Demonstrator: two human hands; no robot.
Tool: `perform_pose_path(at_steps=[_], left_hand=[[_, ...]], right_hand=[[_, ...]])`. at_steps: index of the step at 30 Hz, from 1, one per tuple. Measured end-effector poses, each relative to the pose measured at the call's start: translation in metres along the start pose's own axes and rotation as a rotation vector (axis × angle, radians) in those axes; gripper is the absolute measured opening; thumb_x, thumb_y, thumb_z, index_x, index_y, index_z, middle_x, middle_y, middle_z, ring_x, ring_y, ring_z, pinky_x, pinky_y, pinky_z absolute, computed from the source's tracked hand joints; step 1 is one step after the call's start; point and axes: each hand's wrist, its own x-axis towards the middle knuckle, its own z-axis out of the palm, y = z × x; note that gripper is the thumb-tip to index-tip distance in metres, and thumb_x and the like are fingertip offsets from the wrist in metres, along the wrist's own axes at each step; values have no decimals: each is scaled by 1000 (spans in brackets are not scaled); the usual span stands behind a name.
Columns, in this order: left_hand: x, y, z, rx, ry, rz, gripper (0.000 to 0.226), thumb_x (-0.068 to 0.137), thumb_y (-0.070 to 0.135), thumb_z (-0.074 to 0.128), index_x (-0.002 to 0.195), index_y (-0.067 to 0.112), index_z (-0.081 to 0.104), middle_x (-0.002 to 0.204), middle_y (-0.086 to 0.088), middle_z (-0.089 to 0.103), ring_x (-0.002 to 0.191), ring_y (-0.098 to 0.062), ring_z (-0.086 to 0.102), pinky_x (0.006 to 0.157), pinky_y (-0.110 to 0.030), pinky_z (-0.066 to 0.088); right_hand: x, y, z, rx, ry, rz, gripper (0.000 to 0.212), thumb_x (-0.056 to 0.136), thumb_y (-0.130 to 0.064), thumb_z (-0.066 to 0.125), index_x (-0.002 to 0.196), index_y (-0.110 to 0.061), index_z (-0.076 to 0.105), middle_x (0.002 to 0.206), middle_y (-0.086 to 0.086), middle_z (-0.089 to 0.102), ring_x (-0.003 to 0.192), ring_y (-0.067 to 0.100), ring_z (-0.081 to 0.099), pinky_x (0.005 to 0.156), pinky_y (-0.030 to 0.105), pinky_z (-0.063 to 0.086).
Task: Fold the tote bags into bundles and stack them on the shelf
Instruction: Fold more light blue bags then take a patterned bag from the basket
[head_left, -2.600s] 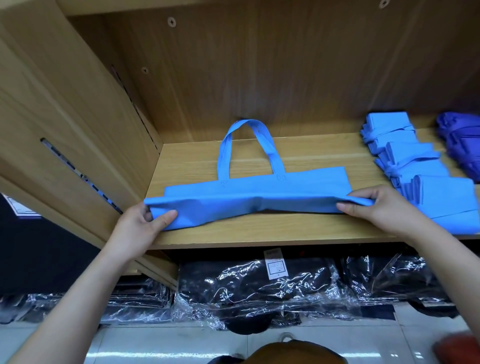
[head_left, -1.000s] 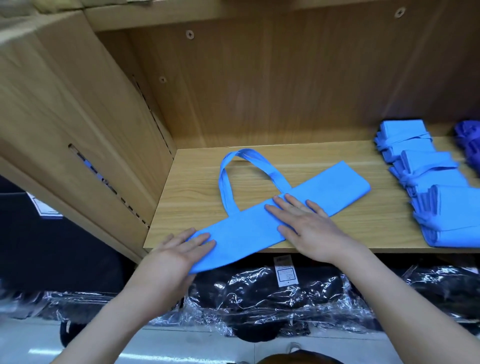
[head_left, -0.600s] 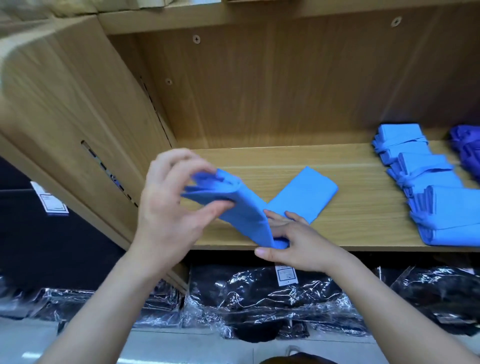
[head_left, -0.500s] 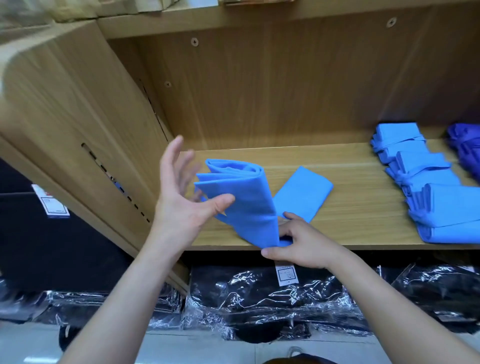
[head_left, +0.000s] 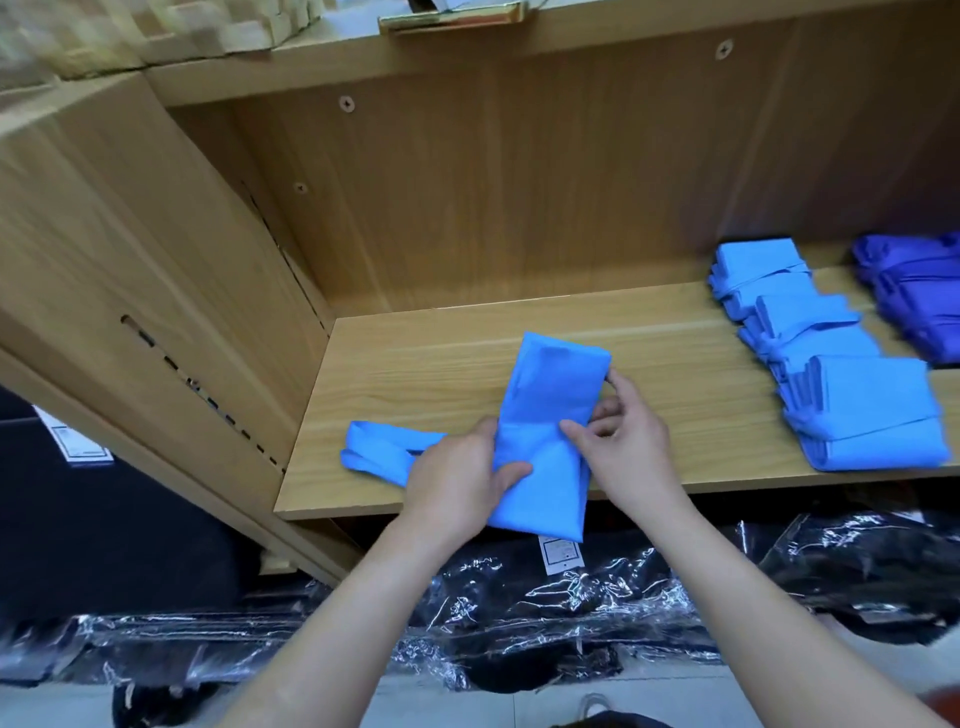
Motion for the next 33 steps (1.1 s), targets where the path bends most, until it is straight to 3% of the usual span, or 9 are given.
perform_pose_path(at_steps=[5,8,12,16,21,24,27,29,33], left_hand=[[-7,2,0,151,217,80,85,78,56,67,147,27,27,130,3,47,121,-23,45,93,-43,41],[-8,-5,5,129,108,286,65,90,48,58,147,32,33,151,1,31,140,-21,28,108,-38,35],[-13,-9,16,95,-98,281,54,100,47,38,151,34,25,163,-2,-5,148,-21,14,114,-35,29],[-14,3,20,181,-122,312,54,103,42,33,153,26,20,163,-12,-4,147,-29,17,116,-37,23],[-14,9,16,278,-127,292,77,83,63,1,151,29,12,162,-7,0,146,-25,6,115,-51,10],[-23,11,15,314,-191,345,94,81,78,25,154,25,1,162,-2,-13,147,-19,-16,116,-57,-6],[-28,4,19,343,-198,422,106,81,66,56,155,19,-5,161,-3,-16,149,-19,-14,121,-47,1],[-26,-1,19,324,-118,468,93,86,42,60,155,18,3,162,-7,-7,150,-21,-1,122,-41,11],[-20,-1,11,200,-170,484,79,88,26,54,155,20,12,163,-4,1,150,-16,4,116,-21,1]], right_hand=[[8,0,3,-241,-75,-42,94,78,-11,72,150,-36,17,105,-4,57,83,19,62,79,35,51],[10,2,5,-266,-117,-29,89,78,-11,69,149,-35,21,118,3,55,96,27,61,85,40,50],[9,1,4,-306,-121,23,88,82,-21,68,153,-21,16,133,12,43,126,31,42,103,36,36],[23,-9,3,-127,-167,124,89,89,-32,63,154,-26,3,137,7,54,125,31,51,97,36,42],[20,-12,6,-292,-209,70,76,97,-30,52,154,-30,3,133,12,57,114,35,56,89,38,46],[26,-9,2,-271,-219,84,81,93,-28,59,154,-31,6,138,6,55,122,31,53,93,35,44],[38,-6,-1,-249,-280,125,88,87,-28,67,154,-31,12,138,0,55,123,24,54,98,33,44],[45,-7,-3,-228,-308,137,86,81,-29,71,152,-30,22,130,-1,61,117,22,58,98,34,46],[60,-13,-4,-196,-296,95,64,77,-28,79,130,-19,45,108,-2,64,99,20,61,83,30,48]])
